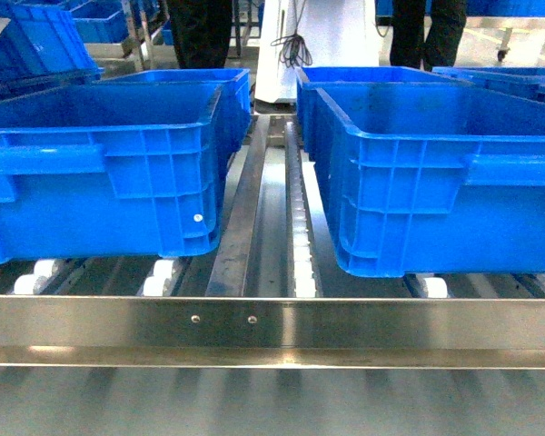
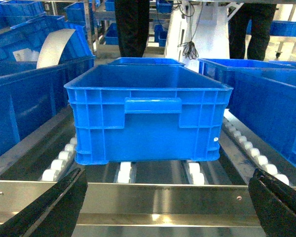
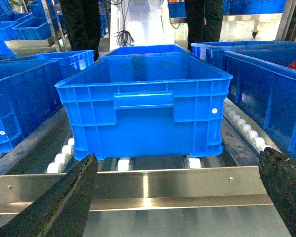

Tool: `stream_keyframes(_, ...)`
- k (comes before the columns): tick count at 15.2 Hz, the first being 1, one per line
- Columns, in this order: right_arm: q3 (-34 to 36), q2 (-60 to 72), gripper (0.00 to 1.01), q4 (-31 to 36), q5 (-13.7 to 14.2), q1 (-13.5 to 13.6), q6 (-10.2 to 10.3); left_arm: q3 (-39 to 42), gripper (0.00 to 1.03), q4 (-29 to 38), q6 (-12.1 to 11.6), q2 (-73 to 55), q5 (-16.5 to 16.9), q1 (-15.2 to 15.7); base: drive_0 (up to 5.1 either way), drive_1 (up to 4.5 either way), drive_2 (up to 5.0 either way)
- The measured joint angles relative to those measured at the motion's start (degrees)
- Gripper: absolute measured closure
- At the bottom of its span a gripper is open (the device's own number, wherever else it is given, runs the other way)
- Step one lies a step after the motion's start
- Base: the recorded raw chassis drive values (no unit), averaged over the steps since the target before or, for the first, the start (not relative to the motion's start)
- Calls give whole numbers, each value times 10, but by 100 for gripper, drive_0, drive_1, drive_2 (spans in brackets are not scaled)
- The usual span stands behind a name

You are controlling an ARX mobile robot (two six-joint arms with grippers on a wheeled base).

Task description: Sort blue parts and orange caps into right shelf containers

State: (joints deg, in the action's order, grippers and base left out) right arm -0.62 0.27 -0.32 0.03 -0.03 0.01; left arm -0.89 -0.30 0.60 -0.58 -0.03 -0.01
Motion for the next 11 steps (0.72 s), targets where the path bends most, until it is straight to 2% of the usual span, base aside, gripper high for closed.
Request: stream_keyframes(11, 0, 0, 3, 0, 0, 0, 0, 0, 5, 0, 0, 0, 0, 0, 0, 0, 0)
